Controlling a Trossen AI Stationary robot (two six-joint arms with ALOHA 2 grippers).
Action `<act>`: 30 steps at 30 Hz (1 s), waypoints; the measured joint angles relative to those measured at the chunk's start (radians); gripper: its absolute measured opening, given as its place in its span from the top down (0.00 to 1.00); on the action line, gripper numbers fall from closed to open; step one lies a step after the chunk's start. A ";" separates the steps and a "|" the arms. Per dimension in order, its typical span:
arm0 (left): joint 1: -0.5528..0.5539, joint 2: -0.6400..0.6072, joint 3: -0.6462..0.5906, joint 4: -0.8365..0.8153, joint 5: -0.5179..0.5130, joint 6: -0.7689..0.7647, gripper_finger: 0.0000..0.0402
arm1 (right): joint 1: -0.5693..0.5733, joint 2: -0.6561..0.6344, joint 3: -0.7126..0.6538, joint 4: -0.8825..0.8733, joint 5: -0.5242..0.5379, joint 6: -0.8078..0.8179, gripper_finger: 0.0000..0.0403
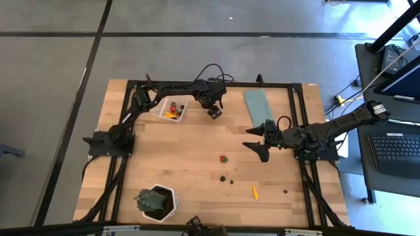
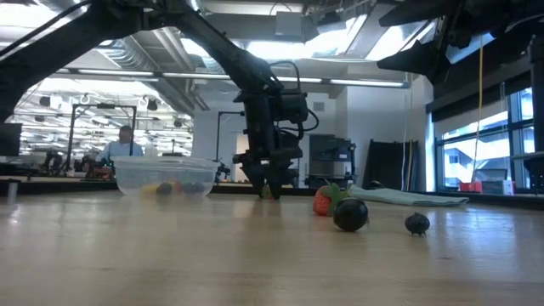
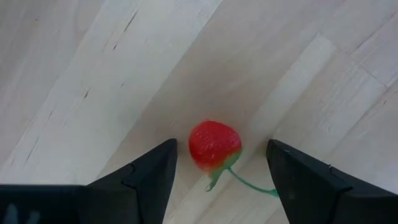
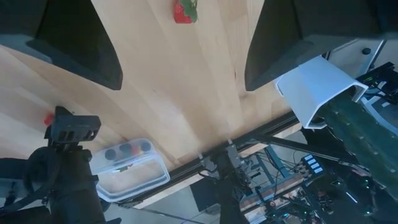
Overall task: Pick and placing Produce into tupperware
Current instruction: Put the red strawberry into the transparent bin
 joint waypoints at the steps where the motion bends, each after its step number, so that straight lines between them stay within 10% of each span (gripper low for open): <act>1: 0.000 0.000 0.000 0.000 0.000 0.000 0.40 | 0.000 0.000 0.000 0.000 0.000 0.000 0.16; 15: -0.014 0.000 0.000 -0.005 -0.005 -0.007 0.42 | 0.000 0.000 0.000 0.000 0.000 0.000 0.16; 30: -0.016 0.000 0.000 -0.007 -0.001 -0.012 0.71 | 0.000 0.000 0.000 0.000 0.000 0.002 0.16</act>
